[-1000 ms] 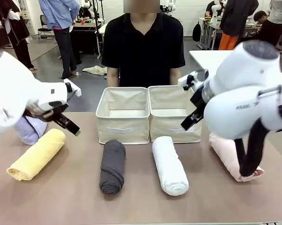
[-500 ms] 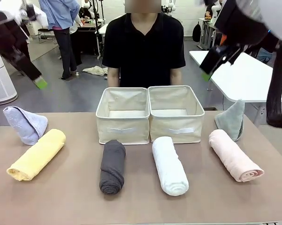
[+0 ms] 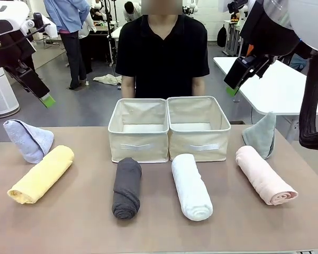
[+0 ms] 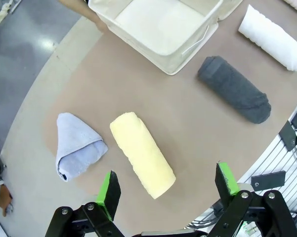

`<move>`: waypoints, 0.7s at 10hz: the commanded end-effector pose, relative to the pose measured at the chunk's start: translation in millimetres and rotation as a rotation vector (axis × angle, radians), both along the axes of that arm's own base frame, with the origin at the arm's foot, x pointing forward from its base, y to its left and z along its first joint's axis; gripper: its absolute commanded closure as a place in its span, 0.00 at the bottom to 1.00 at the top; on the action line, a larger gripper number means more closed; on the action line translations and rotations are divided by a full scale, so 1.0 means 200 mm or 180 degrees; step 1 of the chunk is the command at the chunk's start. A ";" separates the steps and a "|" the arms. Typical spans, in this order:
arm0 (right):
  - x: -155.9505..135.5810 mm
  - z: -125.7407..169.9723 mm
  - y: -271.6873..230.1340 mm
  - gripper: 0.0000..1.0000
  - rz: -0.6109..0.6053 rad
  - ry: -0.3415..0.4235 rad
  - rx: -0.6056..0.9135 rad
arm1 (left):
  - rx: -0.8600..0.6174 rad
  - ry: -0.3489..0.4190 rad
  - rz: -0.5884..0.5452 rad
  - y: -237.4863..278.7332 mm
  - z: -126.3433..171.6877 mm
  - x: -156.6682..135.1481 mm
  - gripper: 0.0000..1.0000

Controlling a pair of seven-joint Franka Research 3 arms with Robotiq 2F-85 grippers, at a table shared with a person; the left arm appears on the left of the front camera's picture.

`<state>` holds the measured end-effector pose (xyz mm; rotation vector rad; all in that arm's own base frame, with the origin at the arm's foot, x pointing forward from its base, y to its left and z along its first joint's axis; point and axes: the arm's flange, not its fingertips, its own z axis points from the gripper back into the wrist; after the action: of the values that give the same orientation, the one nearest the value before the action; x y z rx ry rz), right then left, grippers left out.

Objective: Sort the towels based on their folding style.
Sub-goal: Pick up one triangle-folded towel and place it in the left Fabric basket.

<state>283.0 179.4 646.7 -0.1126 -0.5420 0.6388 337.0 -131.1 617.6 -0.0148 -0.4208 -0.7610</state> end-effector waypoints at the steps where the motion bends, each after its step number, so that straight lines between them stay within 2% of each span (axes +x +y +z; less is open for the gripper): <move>1: 0.00 0.01 0.00 0.00 -0.0001 -0.0009 0.0004 | -0.0061 -0.0051 -0.0028 0.01 0.00 0.00 0.00; 2: 0.05 0.04 -0.16 0.00 0.0411 0.0401 0.0518 | 0.0000 0.0000 0.0000 0.00 0.00 0.00 0.00; 3: 0.10 0.07 -0.33 0.00 0.0965 0.0572 0.0958 | -0.0508 0.0334 -0.0941 0.13 0.02 0.07 0.00; 4: 0.11 0.10 -0.47 0.00 0.1516 0.0745 0.1379 | -0.0896 0.0416 -0.1265 0.24 0.03 0.09 0.00; 6: 0.09 0.14 -0.75 0.00 0.2423 0.0682 0.2149 | -0.1745 0.0478 -0.1719 0.49 0.09 0.07 0.00; 7: 0.12 0.11 -0.87 0.00 0.2603 0.0653 0.2421 | -0.1947 0.0490 -0.1875 0.60 0.12 0.08 0.00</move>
<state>302.9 17.6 670.5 0.6627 -0.6990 1.0708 347.9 -27.7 632.3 -0.6564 -0.5878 -1.1546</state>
